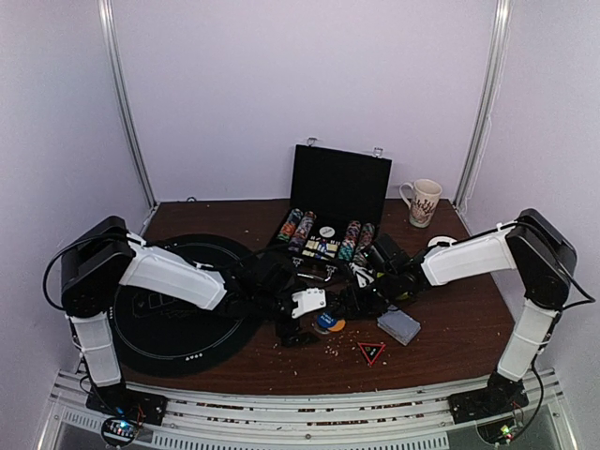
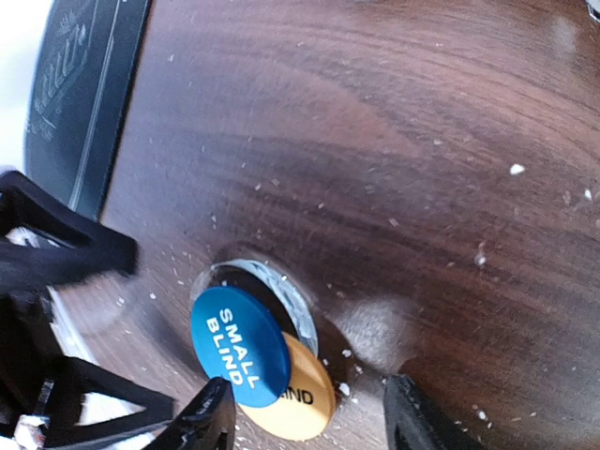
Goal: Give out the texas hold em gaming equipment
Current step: Pick up the small blind button from the center of the board.
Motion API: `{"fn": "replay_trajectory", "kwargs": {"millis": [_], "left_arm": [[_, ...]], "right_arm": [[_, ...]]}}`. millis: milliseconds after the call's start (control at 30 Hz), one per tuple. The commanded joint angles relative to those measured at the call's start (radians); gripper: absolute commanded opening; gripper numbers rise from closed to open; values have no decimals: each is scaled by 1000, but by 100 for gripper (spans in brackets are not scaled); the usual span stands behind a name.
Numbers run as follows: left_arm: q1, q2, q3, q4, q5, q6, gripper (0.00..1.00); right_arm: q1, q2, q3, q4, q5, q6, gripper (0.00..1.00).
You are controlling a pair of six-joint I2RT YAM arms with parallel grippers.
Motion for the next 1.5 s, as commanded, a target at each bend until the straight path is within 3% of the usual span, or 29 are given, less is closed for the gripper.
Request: {"fn": "replay_trajectory", "kwargs": {"millis": [0, 333, 767, 900, 1167, 1467], "left_arm": [[-5, 39, 44, 6, 31, 37, 94], [-5, 107, 87, 0, -4, 47, 92], [-6, 167, 120, -9, -10, 50, 76], [-6, 178, 121, -5, -13, 45, 76], [-6, 180, 110, 10, -5, 70, 77], [-6, 189, 96, 24, -11, 74, 77]], "right_arm": [[-11, 6, -44, 82, -90, 48, 53], [-43, 29, -123, 206, -135, 46, 48], [-57, 88, -131, 274, -124, 50, 40], [-53, 84, -132, 237, -96, 27, 38], [-36, 68, -138, 173, -55, -17, 43], [-36, 78, -158, 212, -74, 28, 30]]}}
